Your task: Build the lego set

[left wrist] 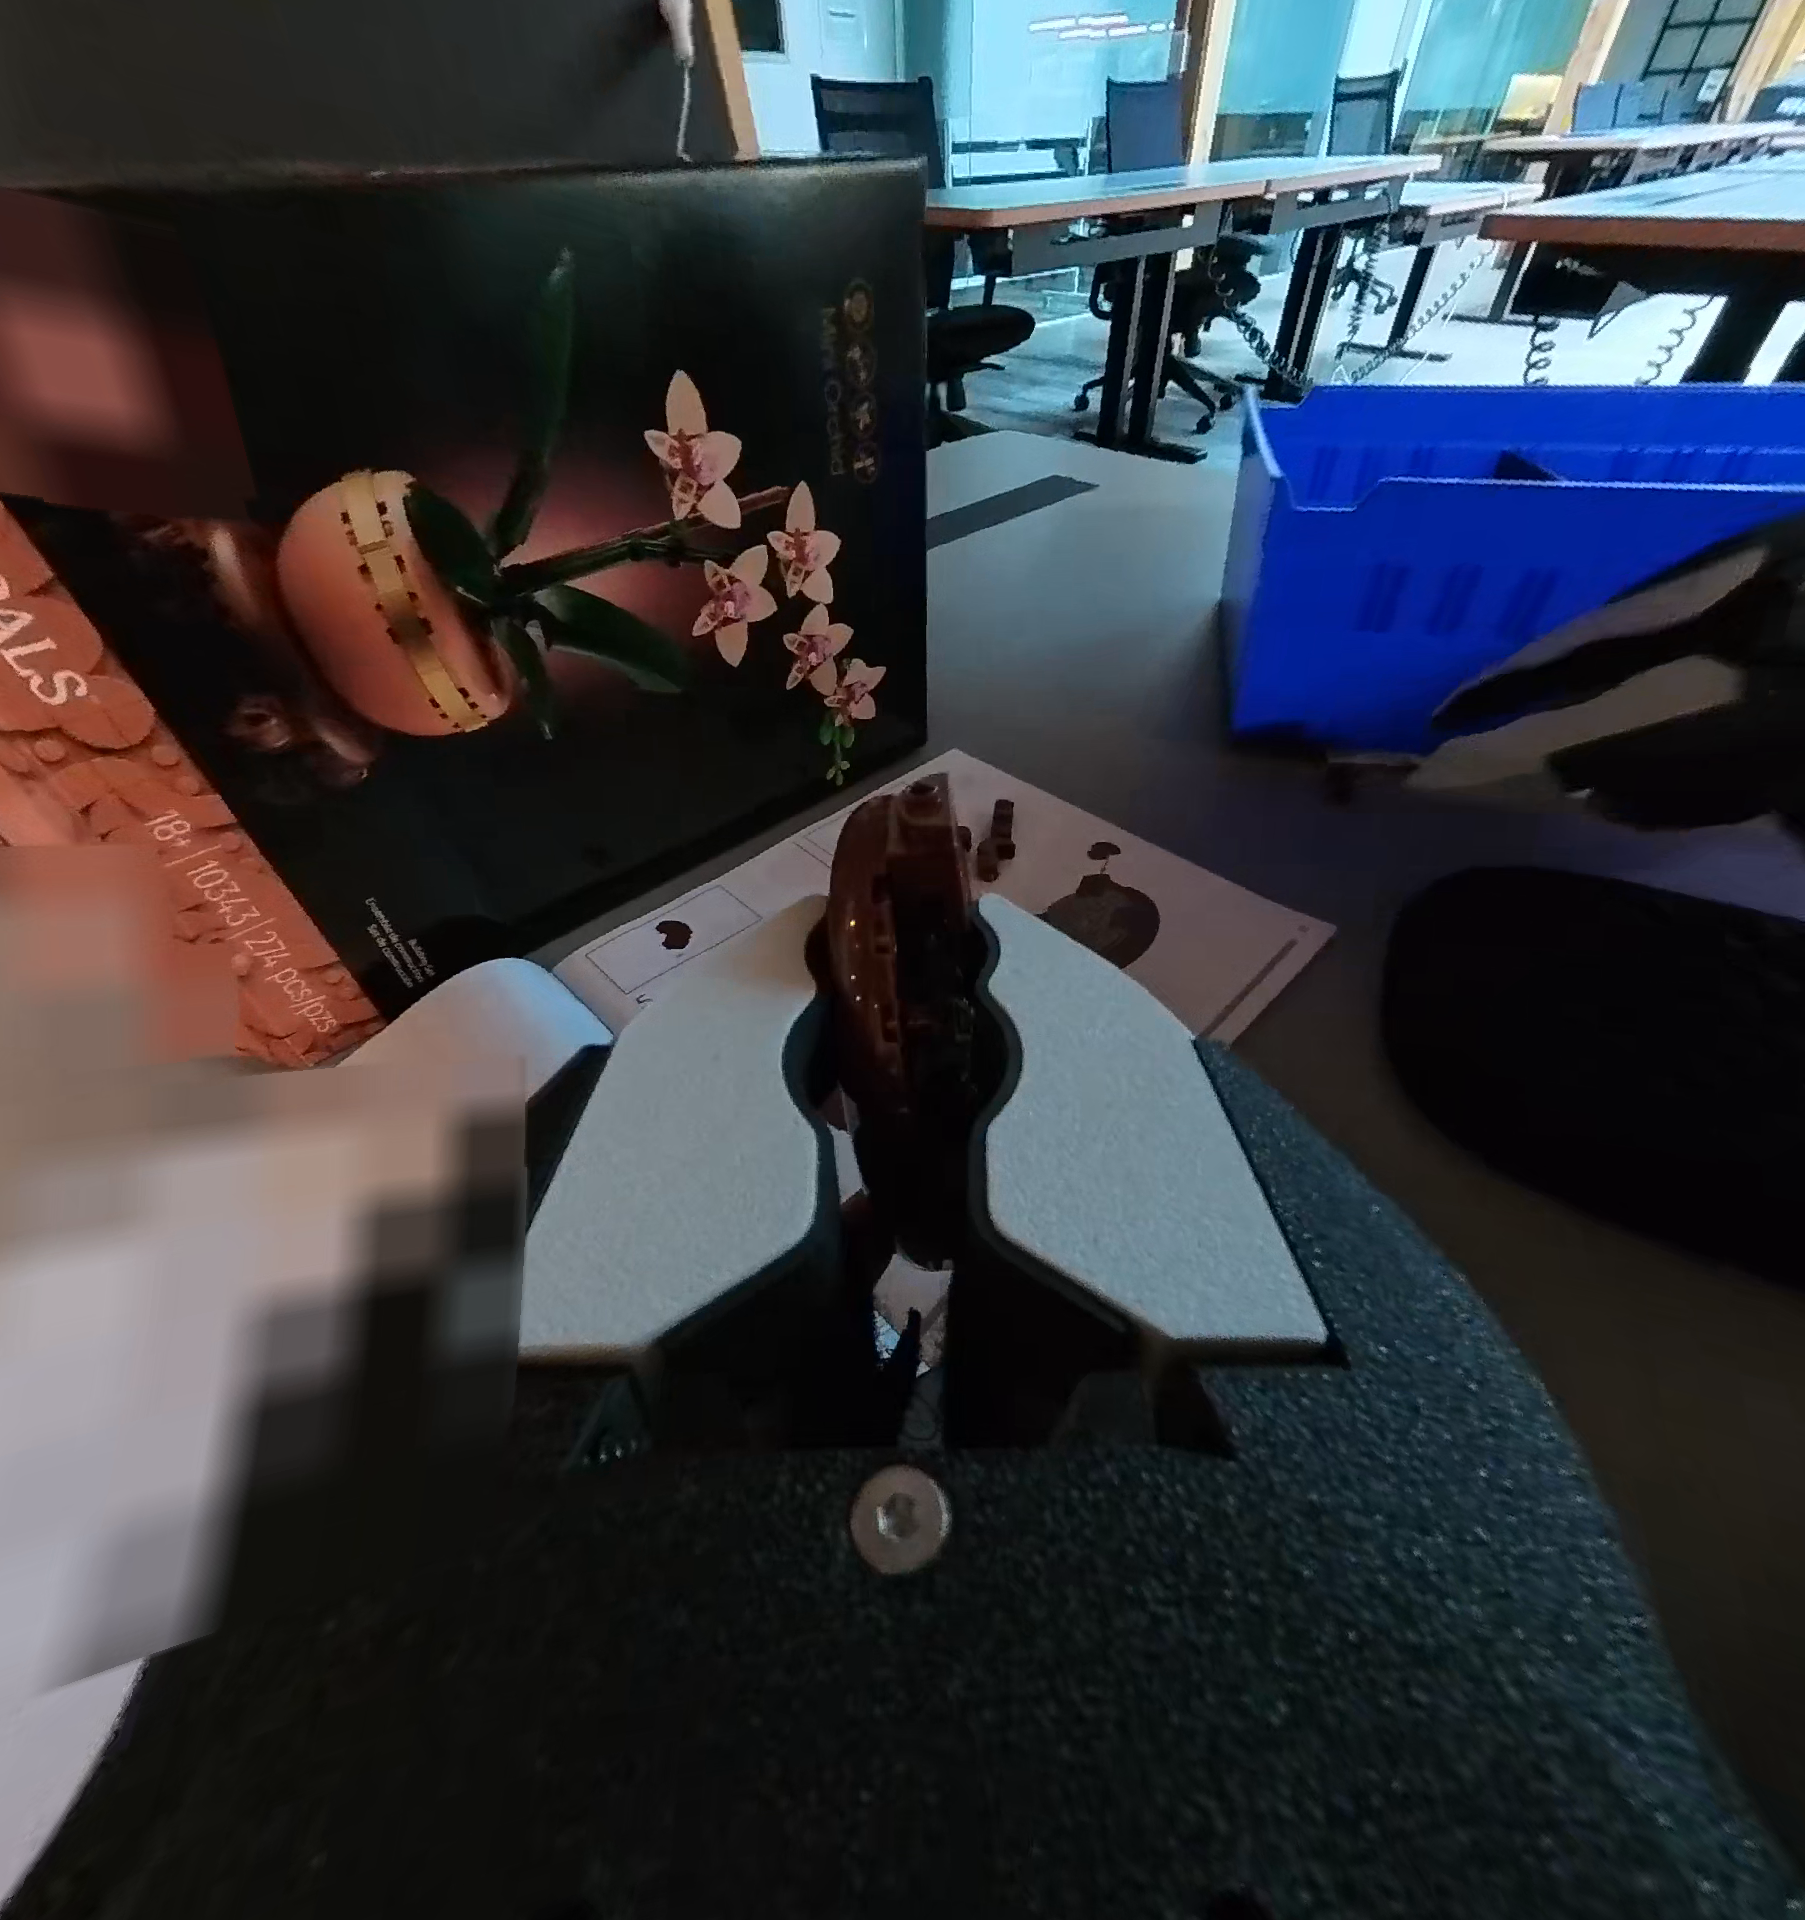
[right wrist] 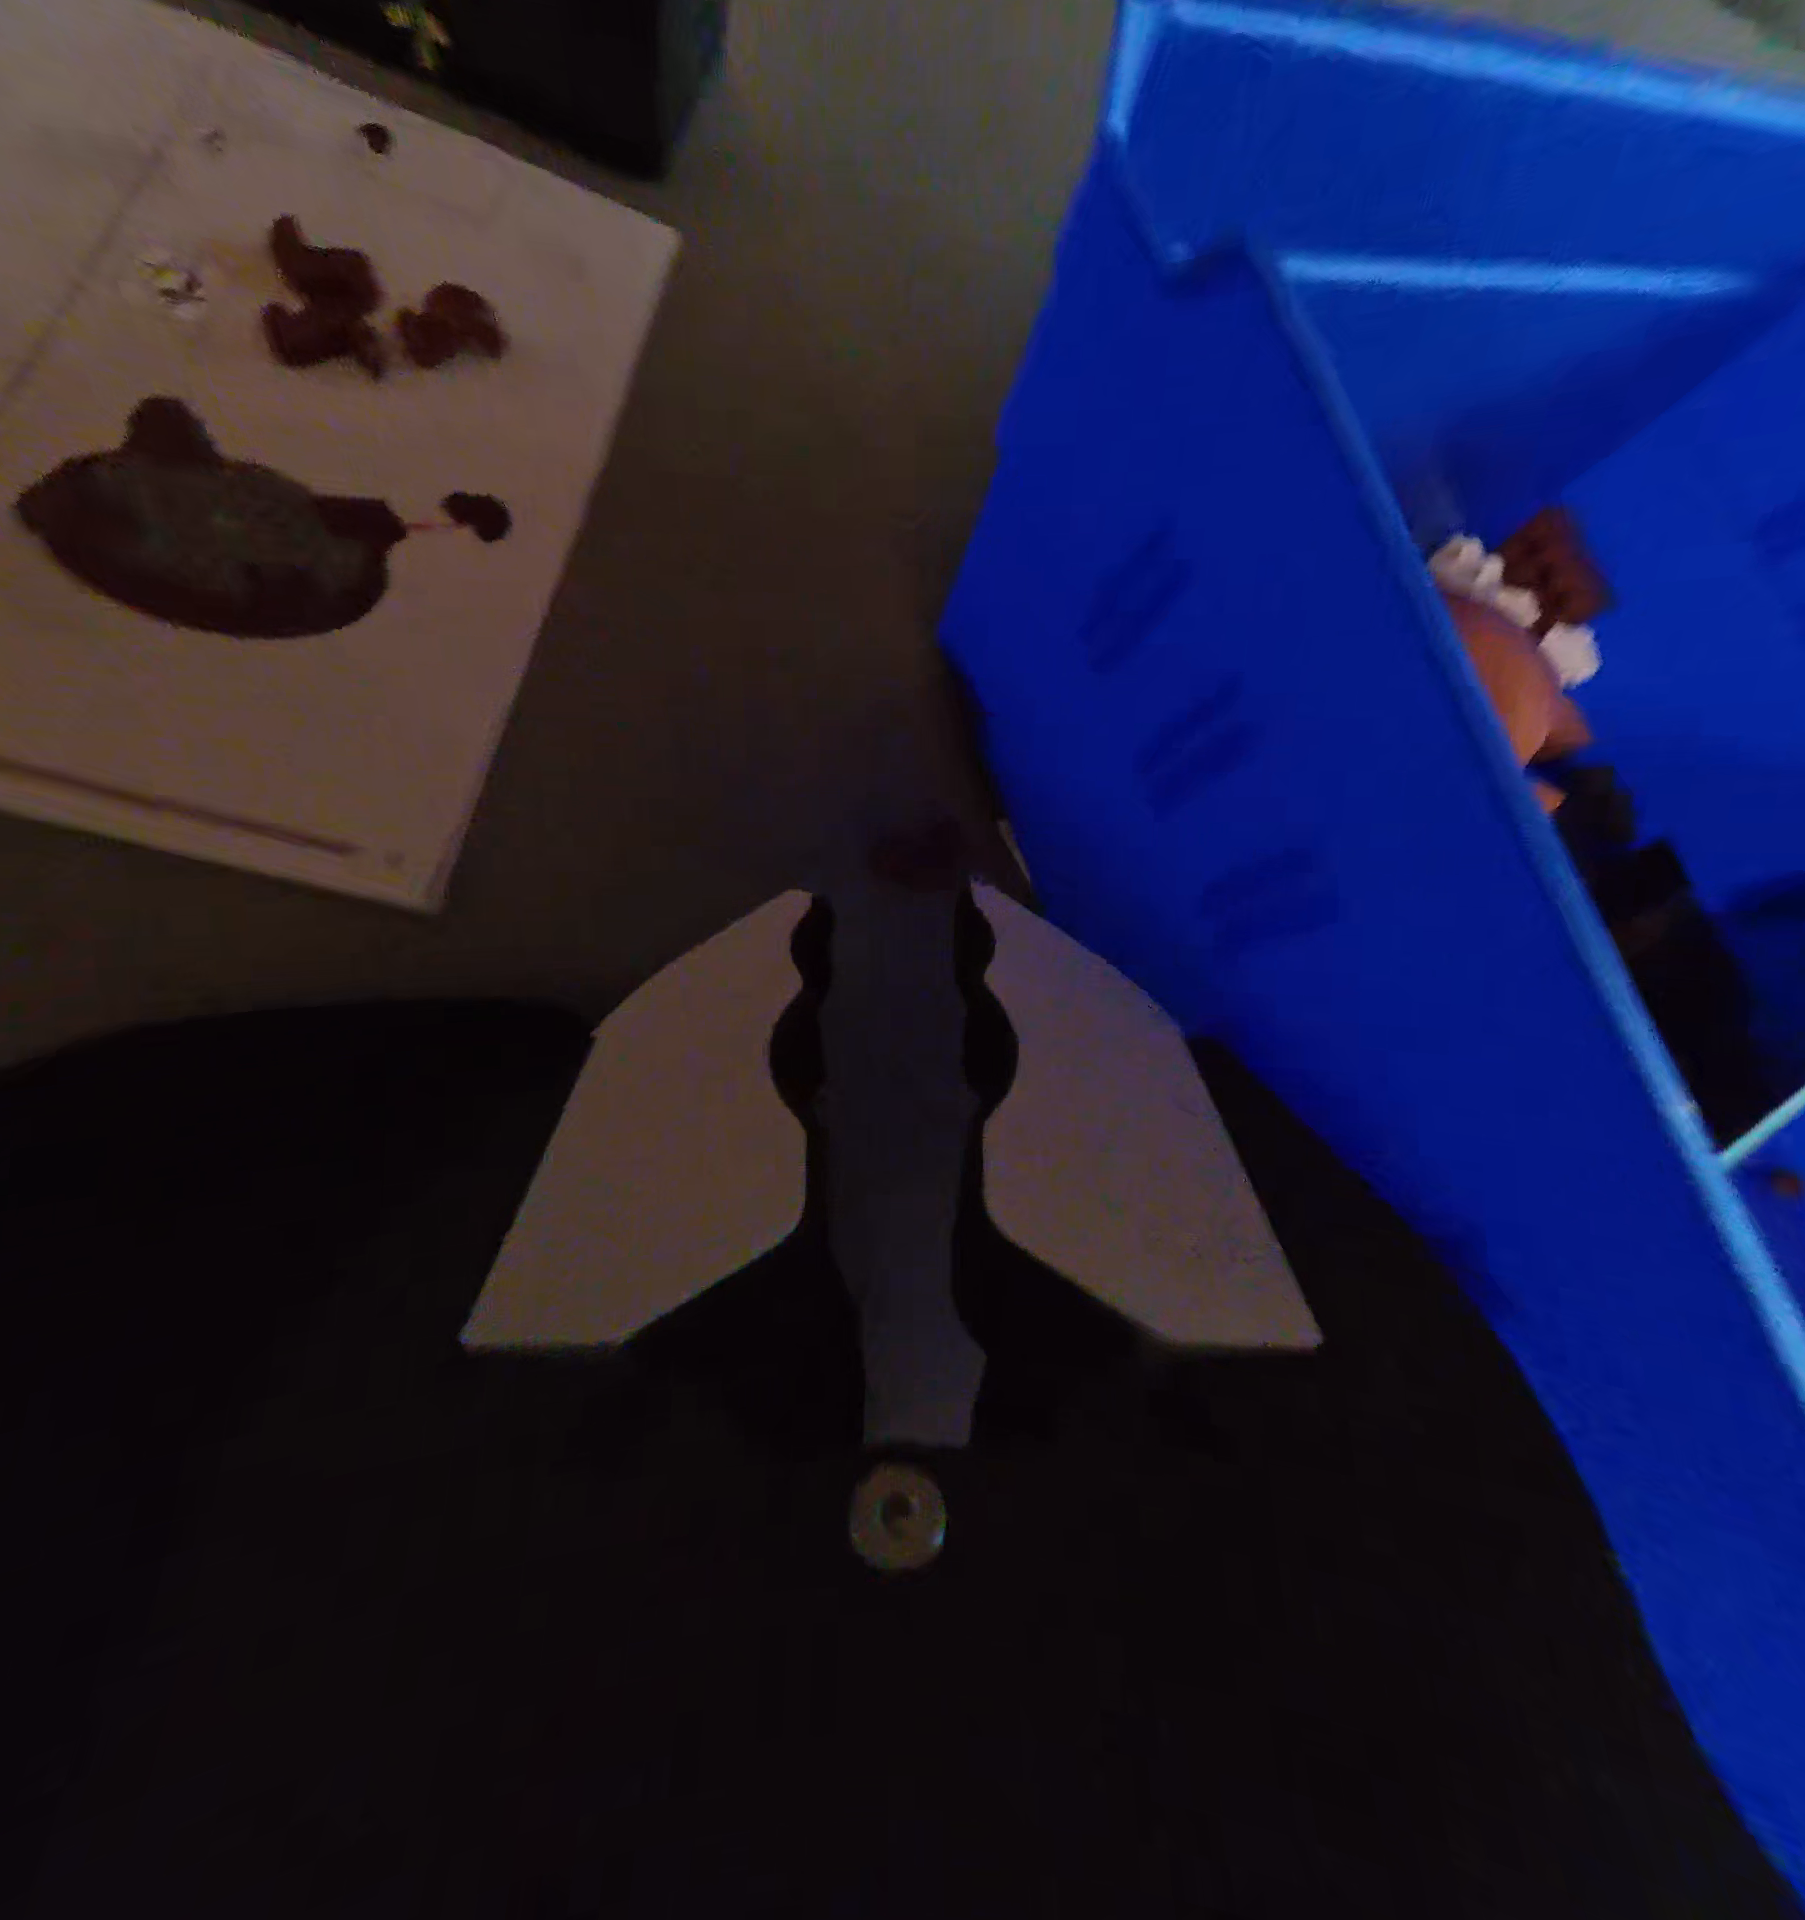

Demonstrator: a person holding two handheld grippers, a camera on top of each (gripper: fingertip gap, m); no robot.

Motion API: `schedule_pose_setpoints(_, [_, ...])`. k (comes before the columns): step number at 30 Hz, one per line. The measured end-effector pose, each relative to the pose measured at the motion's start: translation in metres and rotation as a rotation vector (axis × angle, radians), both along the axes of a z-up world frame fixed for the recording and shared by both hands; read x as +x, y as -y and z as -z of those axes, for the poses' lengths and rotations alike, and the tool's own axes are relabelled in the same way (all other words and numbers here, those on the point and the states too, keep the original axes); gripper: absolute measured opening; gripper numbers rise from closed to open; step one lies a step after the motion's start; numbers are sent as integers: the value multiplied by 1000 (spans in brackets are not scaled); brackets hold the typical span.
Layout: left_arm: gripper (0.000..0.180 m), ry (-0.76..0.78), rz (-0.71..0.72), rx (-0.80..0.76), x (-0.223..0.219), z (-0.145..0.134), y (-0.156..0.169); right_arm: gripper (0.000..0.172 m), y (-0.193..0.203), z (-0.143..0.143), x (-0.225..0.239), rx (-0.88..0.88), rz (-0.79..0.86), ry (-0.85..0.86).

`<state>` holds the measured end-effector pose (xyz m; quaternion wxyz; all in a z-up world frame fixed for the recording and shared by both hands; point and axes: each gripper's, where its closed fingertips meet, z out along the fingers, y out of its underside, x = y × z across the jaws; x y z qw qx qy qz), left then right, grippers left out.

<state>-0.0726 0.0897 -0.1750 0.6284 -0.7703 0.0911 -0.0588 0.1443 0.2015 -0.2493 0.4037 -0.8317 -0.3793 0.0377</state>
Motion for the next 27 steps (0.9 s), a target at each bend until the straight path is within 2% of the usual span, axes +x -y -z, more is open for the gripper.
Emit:
schedule_pose_setpoints(7, [21, 25, 23, -10, 2, 2, -1, 5, -18, 11, 10, -58, 175, -98])
schedule_pose_setpoints(13, [21, 43, 29, -12, 1, 3, -1, 1, -26, 14, 3, -69, 191, -144])
schedule_pose_setpoints(16, [21, 42, 29, -11, 1, 3, -1, 3, -24, 15, -6, -128, 163, -192])
schedule_pose_setpoints(21, [21, 43, 28, -13, 1, 3, -1, 6, -15, 15, -33, -147, -16, -190])
schedule_pose_setpoints(27, [21, 53, 24, -8, -1, 3, -1, 3, 3, 13, -68, -88, -298, -83])
